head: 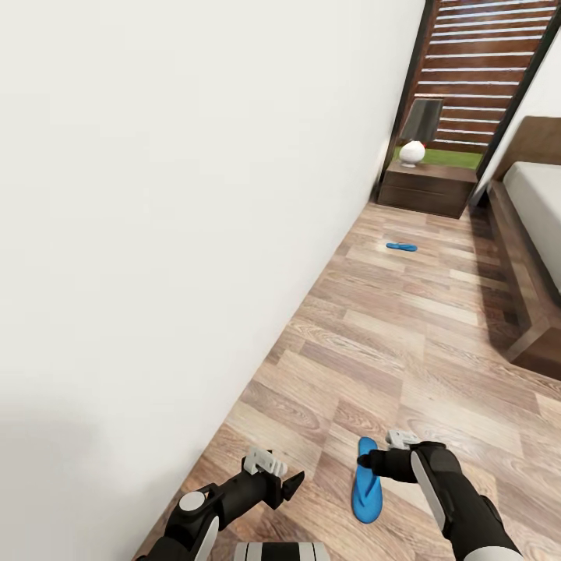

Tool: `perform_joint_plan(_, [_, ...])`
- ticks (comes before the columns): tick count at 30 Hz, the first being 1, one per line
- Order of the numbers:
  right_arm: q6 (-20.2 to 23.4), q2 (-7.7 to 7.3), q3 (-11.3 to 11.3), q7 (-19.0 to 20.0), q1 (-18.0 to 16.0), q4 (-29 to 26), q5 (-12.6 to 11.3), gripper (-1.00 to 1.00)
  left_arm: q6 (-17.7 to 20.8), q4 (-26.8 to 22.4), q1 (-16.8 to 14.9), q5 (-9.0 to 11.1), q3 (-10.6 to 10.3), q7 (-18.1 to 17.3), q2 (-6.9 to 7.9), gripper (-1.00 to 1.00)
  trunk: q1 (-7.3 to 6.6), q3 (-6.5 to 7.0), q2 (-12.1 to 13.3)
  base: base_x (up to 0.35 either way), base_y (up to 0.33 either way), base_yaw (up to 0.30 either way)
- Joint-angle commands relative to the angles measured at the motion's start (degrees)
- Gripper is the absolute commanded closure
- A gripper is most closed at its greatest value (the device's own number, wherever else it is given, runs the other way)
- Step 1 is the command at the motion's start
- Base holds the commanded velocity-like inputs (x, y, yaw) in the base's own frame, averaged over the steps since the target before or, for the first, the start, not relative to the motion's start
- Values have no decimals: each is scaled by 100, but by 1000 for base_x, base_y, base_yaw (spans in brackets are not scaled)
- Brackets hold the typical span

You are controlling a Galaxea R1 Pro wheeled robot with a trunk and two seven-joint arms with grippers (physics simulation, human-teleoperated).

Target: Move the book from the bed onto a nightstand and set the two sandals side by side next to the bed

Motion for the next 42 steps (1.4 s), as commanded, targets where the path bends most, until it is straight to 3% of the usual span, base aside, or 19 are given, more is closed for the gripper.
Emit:
perform_joint_plan(1, [28,-3,-13,5,-2,-7,-24,-100,45,-8,-1,6,6,-20,-2,-100,-1,-5,-2,0,0,0])
perform_joint_plan(8, [-11,-24,-29,5,-2,-52,-31,-100,45,-8,-1,3,6,-20,-2,-100,-1,-5,-2,0,0,0])
perform_joint_plan(13, [-730,-9,-38,-1,-2,-52,-34,-100,45,-8,-1,3,1,-20,-2,-100,-1,-5,-2,0,0,0])
perform_joint_plan(16, [-936,-9,-39,-3,-2,-37,-38,-100,45,-8,-1,2,-1,-21,-2,-100,-1,-5,-2,0,0,0])
perform_joint_plan(27, [-1073,-21,-47,-70,-2,17,-32,-100,45,0,-1,1,-3,-20,-2,-100,-1,-5,-2,0,0,0])
perform_joint_plan(29, [-1129,-21,-48,-161,-2,25,-32,-100,45,1,-1,1,-3,-20,-2,-100,-1,-5,-2,0,0,0])
perform_joint_plan(32, [-1249,-26,-49,-673,-2,33,-31,-100,45,1,-1,1,-3,-20,-2,-100,-1,-5,-2,0,0,0])
perform_joint_plan(35, [-1375,-34,-49,-931,-2,34,-37,-100,45,1,-1,1,-3,-20,-2,-100,-1,-5,-2,0,0,0])
perform_joint_plan(42, [-1489,-23,-49,-1046,-2,35,-44,-100,45,1,-1,1,-2,-26,-2,-100,-1,-5,-2,0,0,0])
